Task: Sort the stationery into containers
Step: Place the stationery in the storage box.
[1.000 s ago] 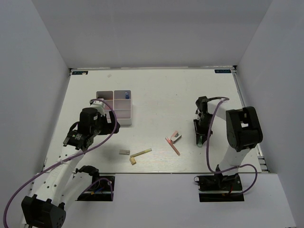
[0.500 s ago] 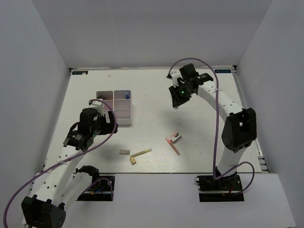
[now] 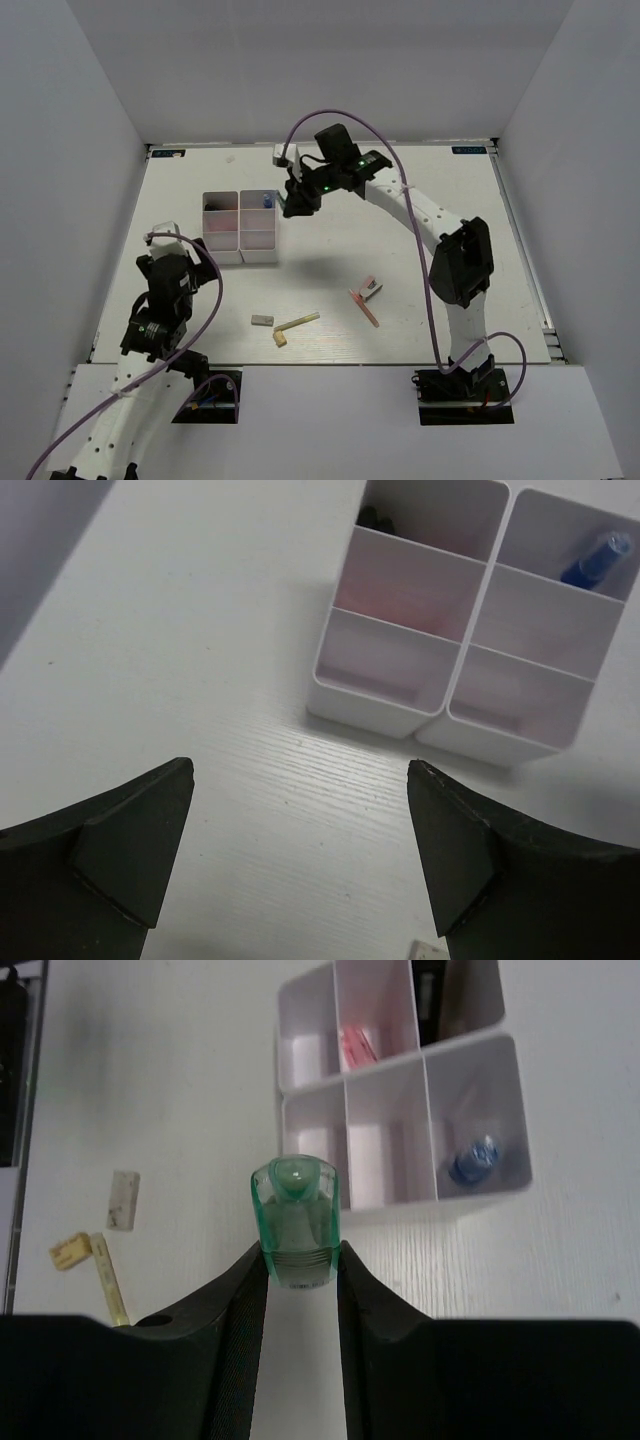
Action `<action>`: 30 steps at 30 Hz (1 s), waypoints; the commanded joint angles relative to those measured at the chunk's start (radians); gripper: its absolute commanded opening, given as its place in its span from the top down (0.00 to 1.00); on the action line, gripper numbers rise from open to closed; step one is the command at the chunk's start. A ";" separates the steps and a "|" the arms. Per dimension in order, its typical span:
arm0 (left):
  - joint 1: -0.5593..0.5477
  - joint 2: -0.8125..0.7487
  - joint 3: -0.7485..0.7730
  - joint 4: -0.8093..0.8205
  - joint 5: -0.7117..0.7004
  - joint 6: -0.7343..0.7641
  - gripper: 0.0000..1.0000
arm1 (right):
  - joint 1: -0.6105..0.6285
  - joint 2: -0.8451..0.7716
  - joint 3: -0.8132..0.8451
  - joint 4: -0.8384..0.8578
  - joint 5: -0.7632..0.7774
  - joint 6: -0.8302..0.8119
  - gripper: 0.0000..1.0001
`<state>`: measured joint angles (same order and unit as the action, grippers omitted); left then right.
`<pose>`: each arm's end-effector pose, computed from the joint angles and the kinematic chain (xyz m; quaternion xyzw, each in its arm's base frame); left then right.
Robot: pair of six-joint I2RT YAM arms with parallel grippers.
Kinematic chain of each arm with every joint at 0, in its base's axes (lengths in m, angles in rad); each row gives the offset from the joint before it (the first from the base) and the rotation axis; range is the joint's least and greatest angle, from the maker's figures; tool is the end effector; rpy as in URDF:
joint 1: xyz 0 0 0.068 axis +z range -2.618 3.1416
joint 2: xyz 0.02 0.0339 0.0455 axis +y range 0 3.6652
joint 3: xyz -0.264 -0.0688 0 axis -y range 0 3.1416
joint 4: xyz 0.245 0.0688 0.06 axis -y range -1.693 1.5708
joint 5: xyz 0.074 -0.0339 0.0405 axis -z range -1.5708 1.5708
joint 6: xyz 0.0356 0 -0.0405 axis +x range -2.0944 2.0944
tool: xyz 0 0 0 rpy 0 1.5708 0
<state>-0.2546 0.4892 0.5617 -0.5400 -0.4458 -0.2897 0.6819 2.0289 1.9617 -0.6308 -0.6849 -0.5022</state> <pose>0.1217 -0.0158 0.2673 -0.1304 0.8284 0.0439 0.5429 0.3453 0.3093 0.3284 -0.5942 0.6292 0.3388 0.3692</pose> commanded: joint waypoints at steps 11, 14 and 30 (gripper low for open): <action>0.005 -0.054 -0.022 0.040 -0.116 -0.008 0.03 | 0.117 0.255 0.084 0.910 -0.139 0.421 1.00; 0.006 -0.061 -0.022 0.037 -0.120 -0.009 0.03 | 0.137 0.312 0.151 0.904 -0.119 0.392 1.00; 0.006 -0.066 -0.025 0.038 -0.122 -0.011 0.03 | 0.166 0.424 0.129 1.079 -0.012 0.297 1.00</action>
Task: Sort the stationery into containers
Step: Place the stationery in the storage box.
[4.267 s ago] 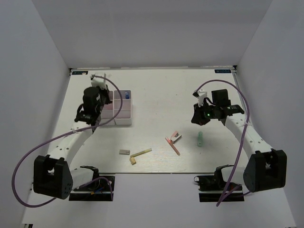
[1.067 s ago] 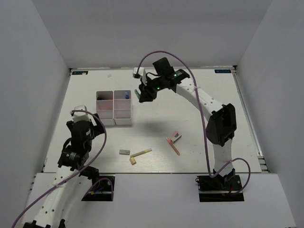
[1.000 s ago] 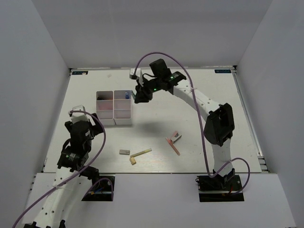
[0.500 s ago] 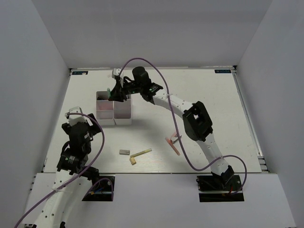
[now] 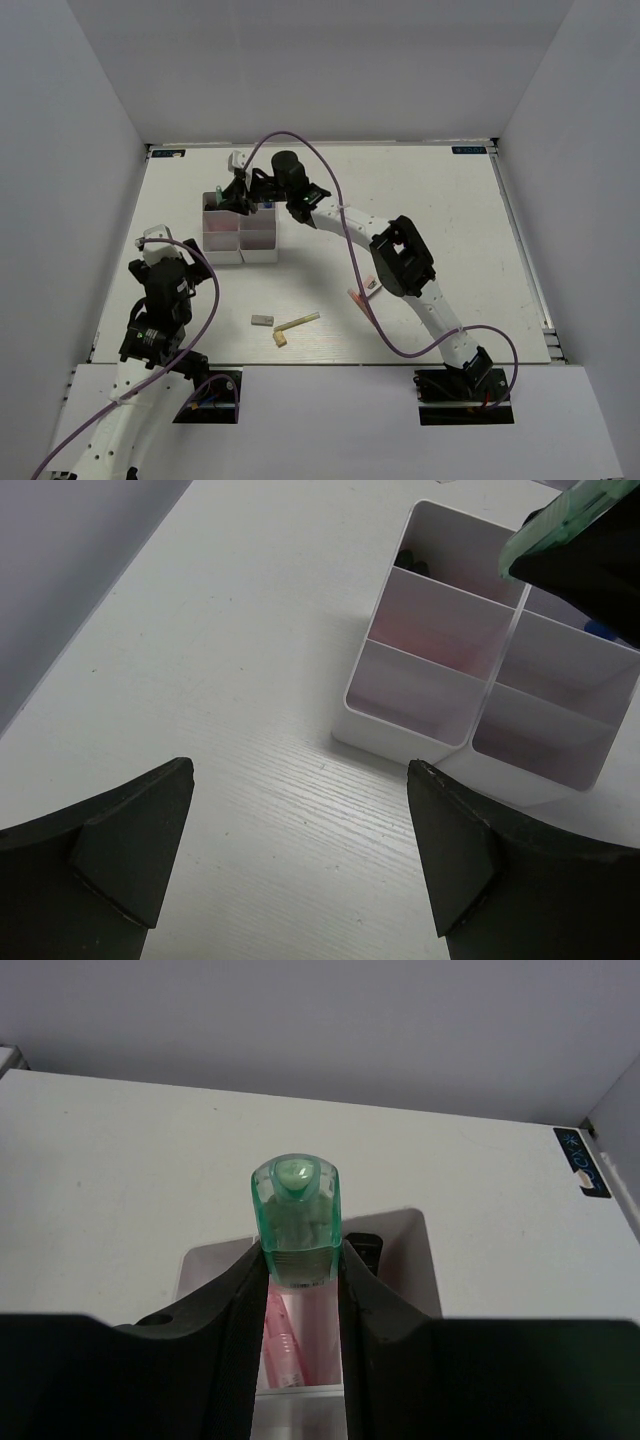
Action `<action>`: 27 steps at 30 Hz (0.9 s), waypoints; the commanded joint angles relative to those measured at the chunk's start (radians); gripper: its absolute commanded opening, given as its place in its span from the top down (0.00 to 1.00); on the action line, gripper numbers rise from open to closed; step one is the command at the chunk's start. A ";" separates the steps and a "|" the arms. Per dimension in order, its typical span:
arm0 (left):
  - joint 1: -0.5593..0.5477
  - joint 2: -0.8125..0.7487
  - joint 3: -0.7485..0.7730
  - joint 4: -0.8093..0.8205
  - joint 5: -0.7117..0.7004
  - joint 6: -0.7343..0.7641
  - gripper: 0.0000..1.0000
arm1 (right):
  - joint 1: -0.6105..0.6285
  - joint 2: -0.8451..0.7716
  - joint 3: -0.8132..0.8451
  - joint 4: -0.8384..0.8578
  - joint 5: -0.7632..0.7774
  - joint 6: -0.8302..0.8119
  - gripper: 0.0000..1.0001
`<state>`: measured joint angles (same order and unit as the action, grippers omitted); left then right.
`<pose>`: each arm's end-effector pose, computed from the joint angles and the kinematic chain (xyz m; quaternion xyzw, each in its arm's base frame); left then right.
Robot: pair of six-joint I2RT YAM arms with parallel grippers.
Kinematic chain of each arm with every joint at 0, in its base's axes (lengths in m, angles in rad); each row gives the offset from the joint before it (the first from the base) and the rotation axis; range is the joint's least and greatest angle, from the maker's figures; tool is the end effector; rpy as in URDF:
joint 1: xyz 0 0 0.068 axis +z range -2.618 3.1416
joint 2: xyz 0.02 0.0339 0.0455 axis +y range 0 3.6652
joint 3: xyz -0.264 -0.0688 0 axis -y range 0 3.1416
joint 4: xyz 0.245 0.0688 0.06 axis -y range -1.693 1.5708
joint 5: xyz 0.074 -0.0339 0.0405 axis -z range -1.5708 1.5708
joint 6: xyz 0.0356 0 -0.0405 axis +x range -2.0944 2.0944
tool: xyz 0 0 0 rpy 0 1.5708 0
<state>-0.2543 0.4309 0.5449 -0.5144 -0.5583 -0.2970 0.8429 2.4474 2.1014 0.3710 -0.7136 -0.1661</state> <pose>0.1138 -0.0101 0.2706 -0.1693 0.7979 0.0765 0.5735 0.3649 0.4445 0.2583 -0.5351 0.4519 0.4527 0.5518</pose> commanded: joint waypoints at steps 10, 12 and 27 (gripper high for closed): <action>0.006 -0.014 -0.008 0.014 -0.015 -0.004 0.03 | 0.016 -0.011 -0.087 0.059 0.000 -0.125 1.00; 0.004 -0.017 -0.011 0.014 -0.014 -0.004 0.03 | 0.018 -0.013 -0.106 0.054 0.000 -0.151 1.00; 0.006 -0.018 -0.011 0.014 -0.011 -0.008 0.02 | 0.031 -0.001 -0.127 0.025 0.091 -0.266 1.00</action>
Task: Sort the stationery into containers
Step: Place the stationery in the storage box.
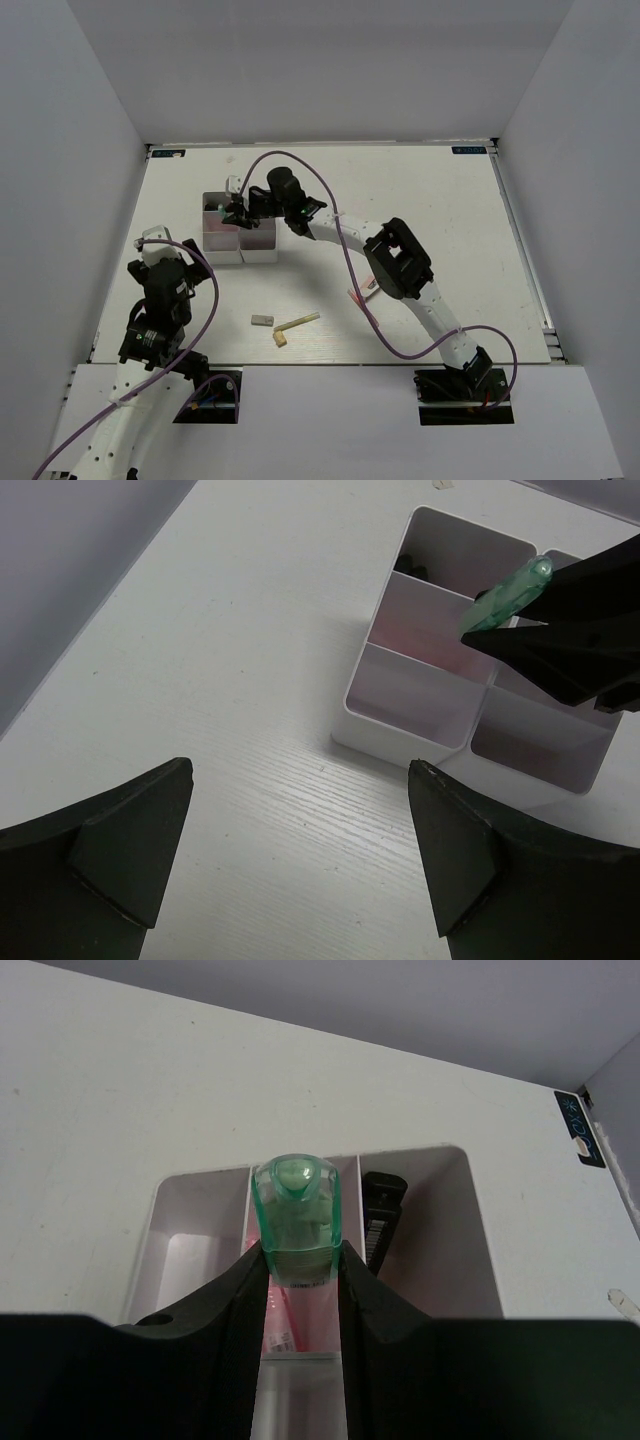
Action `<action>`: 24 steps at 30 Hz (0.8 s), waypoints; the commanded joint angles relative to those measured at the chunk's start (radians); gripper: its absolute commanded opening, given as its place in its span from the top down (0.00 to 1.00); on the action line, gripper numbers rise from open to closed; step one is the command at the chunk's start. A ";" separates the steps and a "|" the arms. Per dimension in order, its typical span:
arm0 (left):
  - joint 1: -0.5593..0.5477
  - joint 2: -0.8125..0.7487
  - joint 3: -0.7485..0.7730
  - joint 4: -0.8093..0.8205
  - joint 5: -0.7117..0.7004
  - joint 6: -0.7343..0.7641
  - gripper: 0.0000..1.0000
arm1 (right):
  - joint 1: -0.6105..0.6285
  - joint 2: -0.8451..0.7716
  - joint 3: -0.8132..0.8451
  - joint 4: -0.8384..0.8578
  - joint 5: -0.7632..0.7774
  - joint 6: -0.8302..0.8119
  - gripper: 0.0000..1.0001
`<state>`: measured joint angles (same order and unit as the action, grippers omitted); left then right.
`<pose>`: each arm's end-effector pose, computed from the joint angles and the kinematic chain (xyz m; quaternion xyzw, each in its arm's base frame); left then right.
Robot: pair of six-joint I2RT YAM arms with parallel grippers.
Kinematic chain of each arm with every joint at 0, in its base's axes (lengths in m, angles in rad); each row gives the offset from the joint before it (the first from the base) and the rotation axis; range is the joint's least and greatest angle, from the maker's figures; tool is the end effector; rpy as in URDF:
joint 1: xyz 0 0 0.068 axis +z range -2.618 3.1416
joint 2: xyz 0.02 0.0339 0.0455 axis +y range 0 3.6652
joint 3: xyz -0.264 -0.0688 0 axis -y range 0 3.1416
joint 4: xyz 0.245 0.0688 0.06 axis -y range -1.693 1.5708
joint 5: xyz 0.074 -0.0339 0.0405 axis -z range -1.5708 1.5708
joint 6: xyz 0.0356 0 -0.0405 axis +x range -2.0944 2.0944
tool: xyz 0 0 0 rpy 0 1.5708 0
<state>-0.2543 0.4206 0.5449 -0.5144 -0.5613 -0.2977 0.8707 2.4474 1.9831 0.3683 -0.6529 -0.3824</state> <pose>0.1122 -0.0096 0.2716 -0.1715 0.7947 0.0756 0.5773 0.3511 0.4503 0.2165 -0.5858 0.4415 0.3843 0.5606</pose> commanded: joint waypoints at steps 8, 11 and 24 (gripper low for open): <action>0.006 -0.009 -0.011 0.013 -0.008 -0.008 0.02 | 0.011 -0.016 -0.040 0.018 0.067 -0.095 1.00; 0.006 -0.011 -0.011 0.014 -0.008 -0.011 0.02 | 0.013 -0.030 -0.061 0.024 0.068 -0.105 1.00; 0.007 -0.009 -0.013 0.016 -0.012 -0.008 0.02 | 0.019 -0.067 -0.107 0.067 0.075 -0.098 0.54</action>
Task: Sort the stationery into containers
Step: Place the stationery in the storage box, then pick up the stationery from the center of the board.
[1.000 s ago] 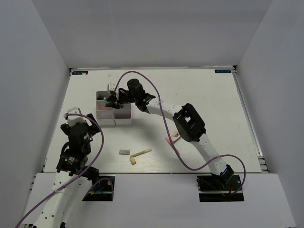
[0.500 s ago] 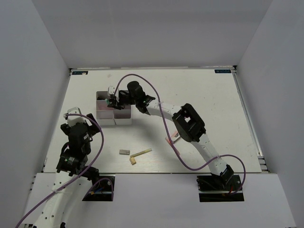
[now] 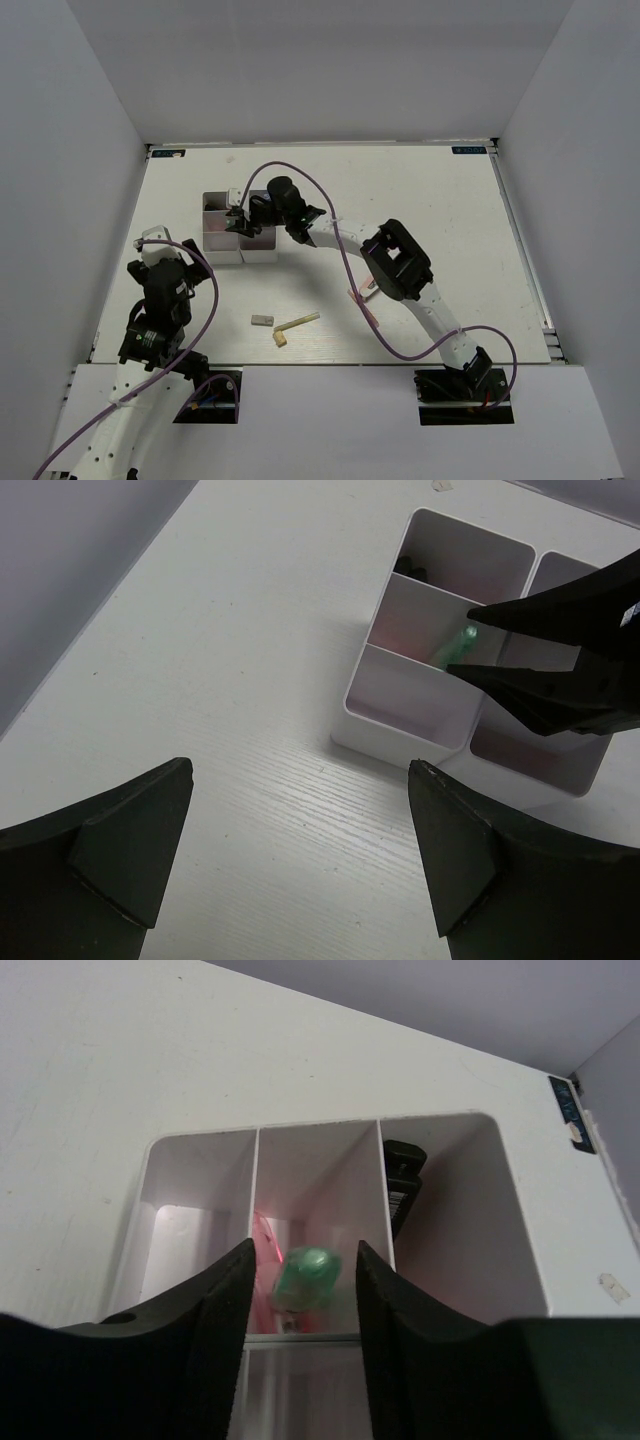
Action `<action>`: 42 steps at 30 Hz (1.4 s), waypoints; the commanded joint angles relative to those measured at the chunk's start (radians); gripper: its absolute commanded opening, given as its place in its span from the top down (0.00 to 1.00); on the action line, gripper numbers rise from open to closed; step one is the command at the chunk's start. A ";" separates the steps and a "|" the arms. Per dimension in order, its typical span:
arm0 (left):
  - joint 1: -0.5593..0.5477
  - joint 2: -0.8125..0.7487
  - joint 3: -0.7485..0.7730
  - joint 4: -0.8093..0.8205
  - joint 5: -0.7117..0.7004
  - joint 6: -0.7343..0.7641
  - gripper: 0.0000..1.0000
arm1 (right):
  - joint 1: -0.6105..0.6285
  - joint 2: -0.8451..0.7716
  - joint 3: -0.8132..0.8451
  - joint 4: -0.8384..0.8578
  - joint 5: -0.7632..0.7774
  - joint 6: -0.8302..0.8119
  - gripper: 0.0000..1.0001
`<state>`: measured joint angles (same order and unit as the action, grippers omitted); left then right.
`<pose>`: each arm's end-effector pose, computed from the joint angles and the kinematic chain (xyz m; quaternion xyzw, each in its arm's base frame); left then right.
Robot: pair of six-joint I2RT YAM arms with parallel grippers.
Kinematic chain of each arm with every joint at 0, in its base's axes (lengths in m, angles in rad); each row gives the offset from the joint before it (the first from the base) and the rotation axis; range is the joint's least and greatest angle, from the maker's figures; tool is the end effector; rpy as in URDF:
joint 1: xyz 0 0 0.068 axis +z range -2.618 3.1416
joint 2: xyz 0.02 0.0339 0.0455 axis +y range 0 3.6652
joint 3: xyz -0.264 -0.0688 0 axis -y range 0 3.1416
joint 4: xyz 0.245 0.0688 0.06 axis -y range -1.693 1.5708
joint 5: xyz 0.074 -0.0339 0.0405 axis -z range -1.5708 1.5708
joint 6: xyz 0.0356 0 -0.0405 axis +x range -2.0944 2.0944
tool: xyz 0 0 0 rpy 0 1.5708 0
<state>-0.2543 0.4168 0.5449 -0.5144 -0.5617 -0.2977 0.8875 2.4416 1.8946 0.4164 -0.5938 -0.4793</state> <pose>0.1116 -0.0094 0.2720 -0.1720 0.7936 0.0751 0.5787 0.3413 0.4507 0.1939 -0.6035 0.4356 0.3432 0.5729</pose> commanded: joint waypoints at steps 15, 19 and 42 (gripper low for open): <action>0.006 0.005 -0.028 0.045 0.051 0.008 0.64 | 0.007 -0.226 -0.107 0.133 0.075 0.131 1.00; 0.006 0.039 -0.031 0.076 0.188 0.034 0.93 | 0.004 -0.326 0.001 -0.226 0.137 0.197 0.86; -0.261 0.706 0.284 -0.553 0.378 -0.907 0.25 | -0.266 -1.022 -0.748 -1.180 0.374 0.271 0.09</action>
<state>-0.4770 1.1191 0.8387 -0.9371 -0.0811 -0.9005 0.6220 1.5410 1.1931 -0.8497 -0.2584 -0.2249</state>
